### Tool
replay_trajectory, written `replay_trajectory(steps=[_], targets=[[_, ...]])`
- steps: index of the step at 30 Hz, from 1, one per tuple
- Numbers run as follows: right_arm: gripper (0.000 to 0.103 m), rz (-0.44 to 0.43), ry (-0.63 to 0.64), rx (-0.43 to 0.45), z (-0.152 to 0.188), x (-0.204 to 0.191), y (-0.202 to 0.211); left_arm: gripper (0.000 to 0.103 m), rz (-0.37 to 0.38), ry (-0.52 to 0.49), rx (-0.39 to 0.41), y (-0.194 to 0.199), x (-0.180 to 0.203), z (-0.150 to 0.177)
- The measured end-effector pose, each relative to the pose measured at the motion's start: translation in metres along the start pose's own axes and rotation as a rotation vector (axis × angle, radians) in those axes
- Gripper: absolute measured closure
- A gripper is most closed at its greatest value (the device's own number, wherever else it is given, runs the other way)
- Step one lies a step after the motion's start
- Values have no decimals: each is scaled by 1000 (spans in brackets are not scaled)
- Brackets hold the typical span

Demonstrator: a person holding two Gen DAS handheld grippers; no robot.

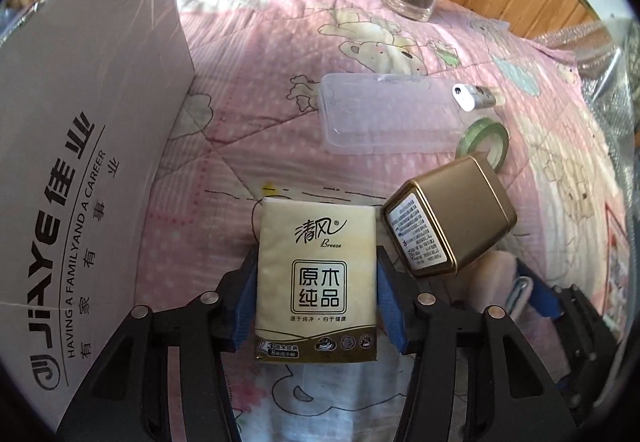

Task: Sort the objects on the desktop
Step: 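Lift the tissue pack and pink stapler with both tools toward the box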

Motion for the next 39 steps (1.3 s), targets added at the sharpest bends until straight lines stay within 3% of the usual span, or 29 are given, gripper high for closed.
replay_trajectory(steps=[4,10,26,39], targets=[[40,-62,-72,8,1,11,8,50,23,21,-14,2,0,0],[40,-84,-97,19,6,13,22,51,46,46,-39,9,-3,5],[40,-92,-147,40,65,16,56,51,50,26,-15,51,-1,59],[40,-66,-145,110,89,21,103,51,73,0,24,81,17,86]])
Point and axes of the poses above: each gripper's, at about its wrist camera, not at the fingertips, and y roughly against the way its jaws point, x to its right, z to its underside, the point moved 4 cm from there along -y, roughly the way its jaws point, and after that the axes turned 9 degrees about -x, right-handed, at the moved point
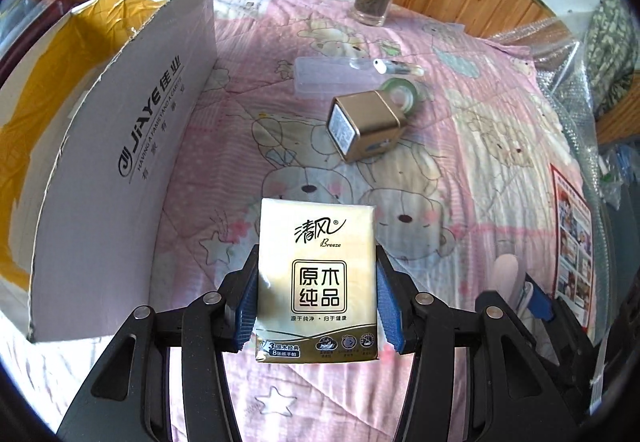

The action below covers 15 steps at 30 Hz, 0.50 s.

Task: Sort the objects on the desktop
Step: 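Lift the tissue pack and pink stapler with both tools toward the box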

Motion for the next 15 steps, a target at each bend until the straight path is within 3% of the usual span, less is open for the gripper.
replay_trajectory(steps=[9,15], targets=[[40,35,26,34,14,-17,31,51,55,-37,52,30,7,16],[40,45,96,47,22,-49,45,51,94,-20,94,55,-10,34]])
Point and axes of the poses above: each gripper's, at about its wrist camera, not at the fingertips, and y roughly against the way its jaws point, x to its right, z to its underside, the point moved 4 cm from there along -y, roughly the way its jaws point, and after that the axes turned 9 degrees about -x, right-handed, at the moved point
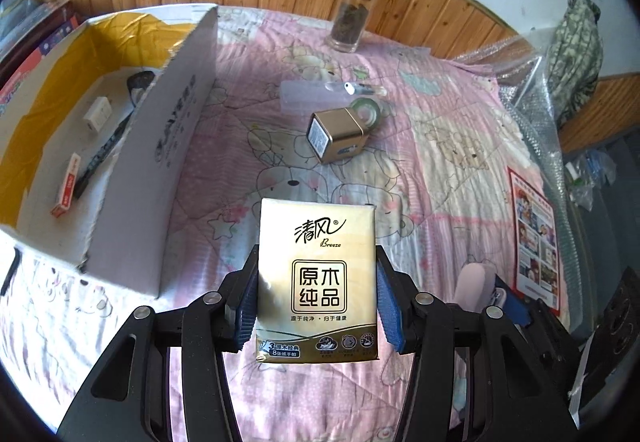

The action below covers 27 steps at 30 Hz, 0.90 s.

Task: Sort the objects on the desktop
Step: 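Lift the tissue pack and pink stapler with both tools toward the box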

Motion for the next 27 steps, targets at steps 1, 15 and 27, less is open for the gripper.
replay_trajectory(steps=[1,15,27], targets=[[40,0,18,2,0,-7,2,51,1,3,8,5,-3,3],[40,-58,231,1,-9,-98,11,51,34,124,129,68,-70,23],[40,-114,351,10,-43,-156,9,51,38,239,177,92,-129,12]])
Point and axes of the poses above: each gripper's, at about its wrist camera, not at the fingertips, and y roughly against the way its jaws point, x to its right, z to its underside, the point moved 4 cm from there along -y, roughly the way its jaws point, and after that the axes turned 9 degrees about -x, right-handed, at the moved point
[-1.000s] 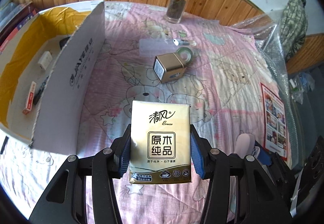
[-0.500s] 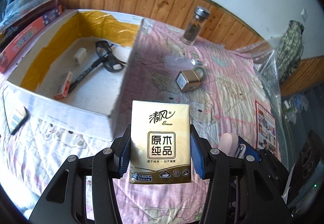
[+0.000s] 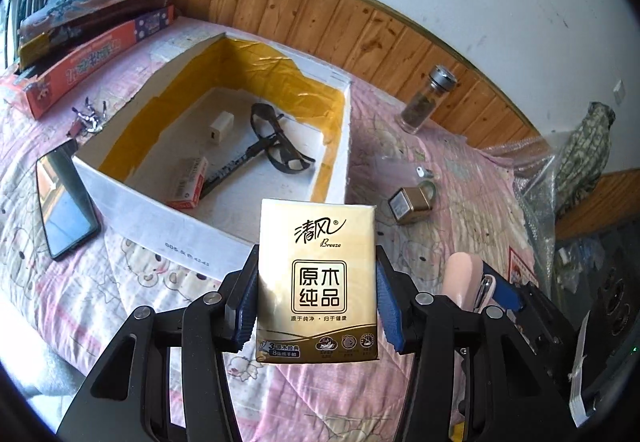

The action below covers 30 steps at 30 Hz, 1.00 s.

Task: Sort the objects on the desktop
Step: 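Lift the tissue pack and pink stapler with both tools toward the box, then open both tools to drop the tissue pack and stapler into the box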

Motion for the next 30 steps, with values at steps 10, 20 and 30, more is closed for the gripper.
replay_trajectory(steps=[10,20,30], targets=[[40,-62,72,4,-52,-21,-18,51,-20,61,41,10,-39,-44],[40,-122,168,-44,-98,-36,-56,51,-67,101,-16,-11,-81,-88],[40,-177,246,-146,-125,-49,-107,51,-114,26,-80,-42,-95,-147]])
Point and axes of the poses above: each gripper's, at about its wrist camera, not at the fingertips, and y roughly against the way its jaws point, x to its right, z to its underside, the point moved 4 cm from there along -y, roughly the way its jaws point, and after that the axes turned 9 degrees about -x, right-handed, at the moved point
